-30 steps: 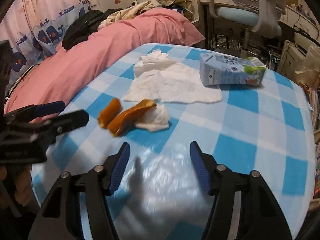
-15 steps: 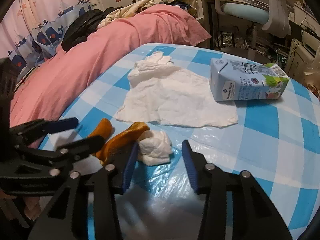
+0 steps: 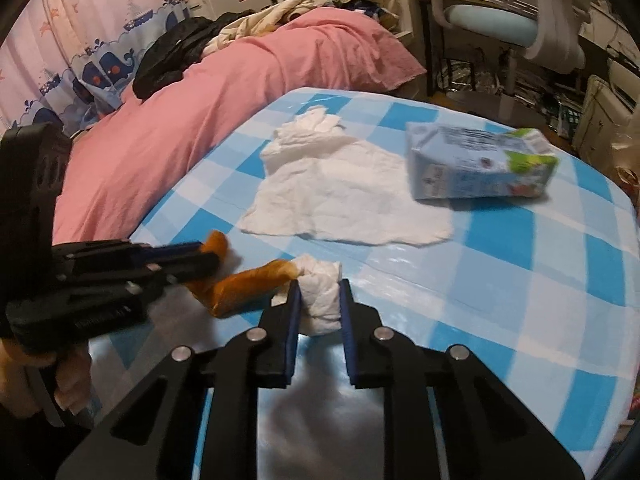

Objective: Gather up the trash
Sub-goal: 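Grasp the orange peel with the left gripper while the right grasps the crumpled tissue, then carry the peel and tissue over the yellow bucket and open both grippers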

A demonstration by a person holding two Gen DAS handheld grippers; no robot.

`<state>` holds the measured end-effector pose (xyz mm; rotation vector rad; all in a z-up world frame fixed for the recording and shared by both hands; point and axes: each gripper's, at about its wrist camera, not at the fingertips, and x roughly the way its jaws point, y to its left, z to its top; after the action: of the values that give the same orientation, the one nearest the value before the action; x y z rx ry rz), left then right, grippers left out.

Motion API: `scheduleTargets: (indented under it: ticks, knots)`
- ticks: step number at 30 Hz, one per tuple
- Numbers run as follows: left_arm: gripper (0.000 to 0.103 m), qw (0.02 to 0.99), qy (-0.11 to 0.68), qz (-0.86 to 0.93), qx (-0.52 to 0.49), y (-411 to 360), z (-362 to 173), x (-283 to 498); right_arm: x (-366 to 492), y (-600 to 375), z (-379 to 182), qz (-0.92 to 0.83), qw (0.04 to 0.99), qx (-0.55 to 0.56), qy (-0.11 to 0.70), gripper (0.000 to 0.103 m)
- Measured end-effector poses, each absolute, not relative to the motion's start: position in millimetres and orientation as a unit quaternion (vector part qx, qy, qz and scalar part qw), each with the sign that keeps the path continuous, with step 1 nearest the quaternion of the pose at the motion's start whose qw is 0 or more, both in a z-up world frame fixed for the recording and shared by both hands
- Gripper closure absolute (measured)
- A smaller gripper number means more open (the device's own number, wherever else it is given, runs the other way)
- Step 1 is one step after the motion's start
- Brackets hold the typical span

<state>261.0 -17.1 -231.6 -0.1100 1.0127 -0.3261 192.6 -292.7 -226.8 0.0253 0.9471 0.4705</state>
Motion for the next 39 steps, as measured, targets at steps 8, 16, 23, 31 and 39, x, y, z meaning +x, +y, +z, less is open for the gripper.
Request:
scheduleTargets:
  ticks: [8, 16, 23, 31, 39]
  knots:
    - [0.082, 0.874, 0.459, -0.154, -0.044, -12.3, -212.7, 246.5, 182.2, -322.4, -214.6, 0.215, 0.866, 0.052, 0.449, 0.084]
    - [0.082, 0.878, 0.451, -0.157, -0.035, -12.0, -206.0, 239.1, 176.3, -324.4, -201.2, 0.238, 0.860, 0.093, 0.442, 0.084]
    - [0.082, 0.879, 0.448, -0.159, -0.025, -15.0, -204.0, 237.2, 171.7, -314.4, -201.7, 0.255, 0.855, 0.084, 0.443, 0.084]
    - [0.082, 0.886, 0.436, -0.156, 0.000, -20.4, -193.8, 231.2, 162.0, -318.2, -202.5, 0.264, 0.851, 0.079, 0.447, 0.084]
    - [0.082, 0.895, 0.420, -0.147, 0.031, -23.5, -179.0, 216.9, 137.1, -316.2, -195.2, 0.280, 0.848, 0.080, 0.442, 0.084]
